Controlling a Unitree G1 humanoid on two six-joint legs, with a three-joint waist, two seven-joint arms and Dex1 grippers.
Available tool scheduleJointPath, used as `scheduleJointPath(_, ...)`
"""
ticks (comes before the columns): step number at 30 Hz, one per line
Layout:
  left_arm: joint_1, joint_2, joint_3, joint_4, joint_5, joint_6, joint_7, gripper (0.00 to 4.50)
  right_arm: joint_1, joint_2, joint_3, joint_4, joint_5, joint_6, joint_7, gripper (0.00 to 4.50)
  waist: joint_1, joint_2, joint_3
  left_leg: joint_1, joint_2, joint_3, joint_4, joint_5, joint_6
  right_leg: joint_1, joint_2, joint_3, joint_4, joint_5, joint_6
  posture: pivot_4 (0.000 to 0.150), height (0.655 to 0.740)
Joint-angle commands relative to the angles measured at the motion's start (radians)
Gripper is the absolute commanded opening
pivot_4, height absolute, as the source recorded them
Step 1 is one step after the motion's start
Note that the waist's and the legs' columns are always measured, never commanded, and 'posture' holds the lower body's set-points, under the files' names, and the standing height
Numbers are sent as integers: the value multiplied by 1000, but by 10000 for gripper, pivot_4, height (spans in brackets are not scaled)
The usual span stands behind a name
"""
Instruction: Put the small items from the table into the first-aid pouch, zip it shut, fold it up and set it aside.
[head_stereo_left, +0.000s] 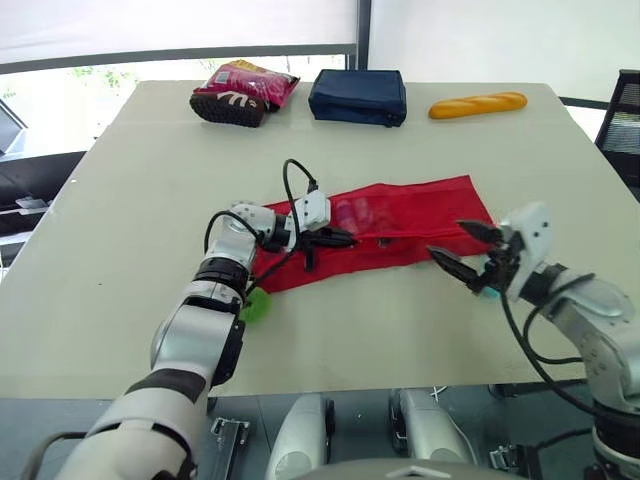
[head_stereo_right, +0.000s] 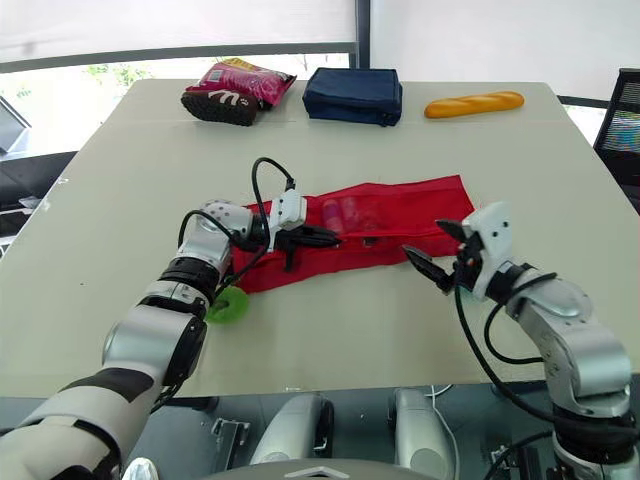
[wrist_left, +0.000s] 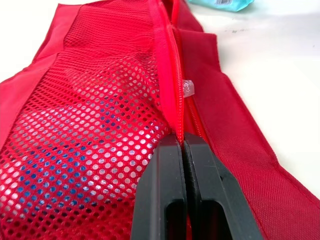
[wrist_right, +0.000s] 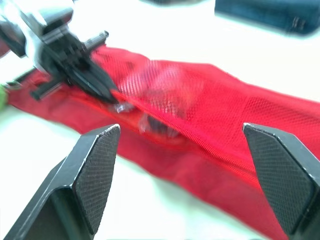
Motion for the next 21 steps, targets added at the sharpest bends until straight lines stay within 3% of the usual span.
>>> scheduleJointPath(1,-37,44,12,36,20,-30,22,0,46,-46,-23,-66,49,-17,29,41669,1,0,0,0,0,0,0,0,0,0,0,0,0,0,0,1500,7134)
scheduleJointPath(6,-47,45,15,52,25,-42,22,0,27,-10,74,-47,45,17,-56,41669,-2,0,0,0,1,1,0,0,0,0,1,0,0,0,0,1500,7134)
scheduleJointPath(10,-46,31,18,40,17,-38,8,0,-22,41,220,33,-62,-18,-135,25165,2,0,0,0,1,1,0,0,0,0,1,0,0,0,0,1500,7134)
scheduleJointPath(12,-46,28,19,35,16,-36,7,0,-51,65,270,74,-97,-32,-162,13821,2,0,0,-1,1,1,0,0,0,0,1,0,-1,0,-1,1500,7134)
scheduleJointPath(13,-47,26,19,32,15,-34,5,0,-71,75,296,102,-123,-38,-178,11070,2,0,0,-1,1,1,0,0,0,0,0,1,-1,0,-1,1500,7134)
scheduleJointPath(15,-46,24,20,25,13,-31,2,0,-113,96,341,166,-182,-59,-213,471,2,0,0,-1,0,1,0,0,0,0,0,1,-1,0,-1,1500,7134)
scheduleJointPath(21,-36,20,20,-1,5,-21,-13,0,-250,200,414,396,-292,-132,-287,166,2,0,0,-1,0,0,0,0,0,0,1,0,0,0,-1,1500,7134)
